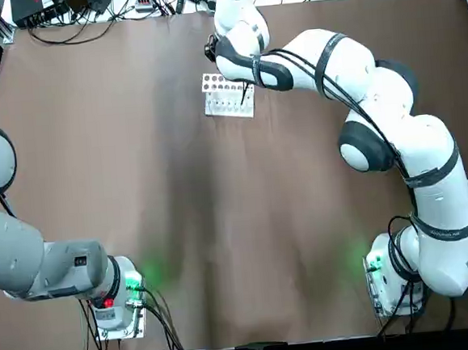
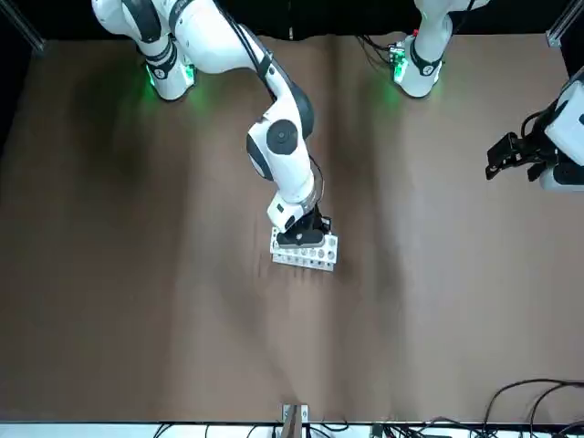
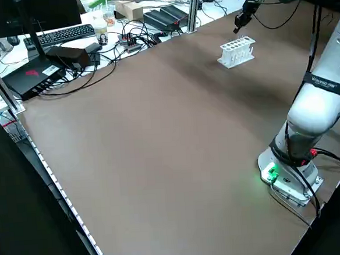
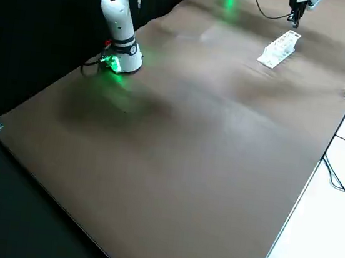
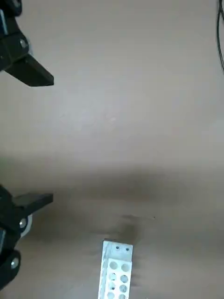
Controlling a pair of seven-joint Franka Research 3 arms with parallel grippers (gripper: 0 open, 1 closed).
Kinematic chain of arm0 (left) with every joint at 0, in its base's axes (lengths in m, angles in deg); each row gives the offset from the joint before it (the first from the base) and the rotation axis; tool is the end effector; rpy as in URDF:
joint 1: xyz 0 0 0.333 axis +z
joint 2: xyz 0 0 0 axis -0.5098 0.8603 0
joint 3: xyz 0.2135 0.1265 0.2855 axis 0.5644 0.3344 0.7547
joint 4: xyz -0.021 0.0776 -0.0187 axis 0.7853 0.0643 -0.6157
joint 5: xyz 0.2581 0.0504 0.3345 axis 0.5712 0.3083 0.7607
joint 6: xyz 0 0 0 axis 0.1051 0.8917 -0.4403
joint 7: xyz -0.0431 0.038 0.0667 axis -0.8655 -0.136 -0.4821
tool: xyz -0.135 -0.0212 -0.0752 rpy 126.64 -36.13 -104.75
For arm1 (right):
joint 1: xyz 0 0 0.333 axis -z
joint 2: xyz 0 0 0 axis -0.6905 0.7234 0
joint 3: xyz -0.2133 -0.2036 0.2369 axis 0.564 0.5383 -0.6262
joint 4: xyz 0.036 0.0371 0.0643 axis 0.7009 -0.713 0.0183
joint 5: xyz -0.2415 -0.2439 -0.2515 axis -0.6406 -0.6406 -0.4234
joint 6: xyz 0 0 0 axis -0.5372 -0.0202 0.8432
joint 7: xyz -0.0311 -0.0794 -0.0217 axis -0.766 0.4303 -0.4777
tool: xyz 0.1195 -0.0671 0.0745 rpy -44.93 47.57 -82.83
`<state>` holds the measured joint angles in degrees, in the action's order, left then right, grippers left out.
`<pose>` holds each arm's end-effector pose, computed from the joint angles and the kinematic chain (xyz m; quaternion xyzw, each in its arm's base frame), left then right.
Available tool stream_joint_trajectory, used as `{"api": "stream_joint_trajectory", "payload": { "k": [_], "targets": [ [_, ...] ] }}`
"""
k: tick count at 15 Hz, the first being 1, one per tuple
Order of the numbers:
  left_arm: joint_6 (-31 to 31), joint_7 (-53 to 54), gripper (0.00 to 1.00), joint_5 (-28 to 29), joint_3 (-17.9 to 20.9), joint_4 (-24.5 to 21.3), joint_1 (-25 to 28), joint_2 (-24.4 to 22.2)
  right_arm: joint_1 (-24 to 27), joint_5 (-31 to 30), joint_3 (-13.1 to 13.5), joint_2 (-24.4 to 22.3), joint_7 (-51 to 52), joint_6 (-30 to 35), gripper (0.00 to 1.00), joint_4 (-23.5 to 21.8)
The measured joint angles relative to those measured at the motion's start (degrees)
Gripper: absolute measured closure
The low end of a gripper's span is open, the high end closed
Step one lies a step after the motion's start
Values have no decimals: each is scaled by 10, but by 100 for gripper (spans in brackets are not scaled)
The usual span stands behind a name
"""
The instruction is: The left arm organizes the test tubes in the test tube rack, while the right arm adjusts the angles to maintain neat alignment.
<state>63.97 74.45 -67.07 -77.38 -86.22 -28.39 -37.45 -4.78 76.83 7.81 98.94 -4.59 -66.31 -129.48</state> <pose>0.6089 -0.0575 0.6474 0.9997 -0.0165 0.0097 0.0166 0.6308 0.6194 0.3189 -0.9861 0.0382 -0.1067 0.1217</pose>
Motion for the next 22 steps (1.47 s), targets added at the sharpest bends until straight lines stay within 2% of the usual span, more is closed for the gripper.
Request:
{"api": "stream_joint_trajectory", "payload": {
  "k": [3, 8, 13, 16, 17, 18, 22],
  "targets": [
    [0, 0, 0, 0, 0, 0, 0, 0, 0, 7, -1, -12, 0, 5, 99, 2],
    [0, 6, 0, 0, 0, 0, 0, 0, 10, 9, 2, -41, 5, 95, 99, 3],
    [0, 7, 0, 0, 0, -1, 0, 0, 56, 19, 3, -100, 89, 232, 99, 7],
    [0, 8, 0, 0, 0, -1, 0, 0, 99, 35, 6, -146, 162, 312, 99, 7],
    [0, 8, 0, 0, 0, -1, 0, 0, 137, 37, 8, -175, 220, 383, 99, 7],
    [0, 8, 0, 0, 0, -1, 0, 0, 161, 37, 8, -188, 249, 412, 99, 7],
    [0, 8, 0, 0, 0, -2, 0, 0, 265, 38, 11, -232, 353, 490, 99, 6]
  ]
}}
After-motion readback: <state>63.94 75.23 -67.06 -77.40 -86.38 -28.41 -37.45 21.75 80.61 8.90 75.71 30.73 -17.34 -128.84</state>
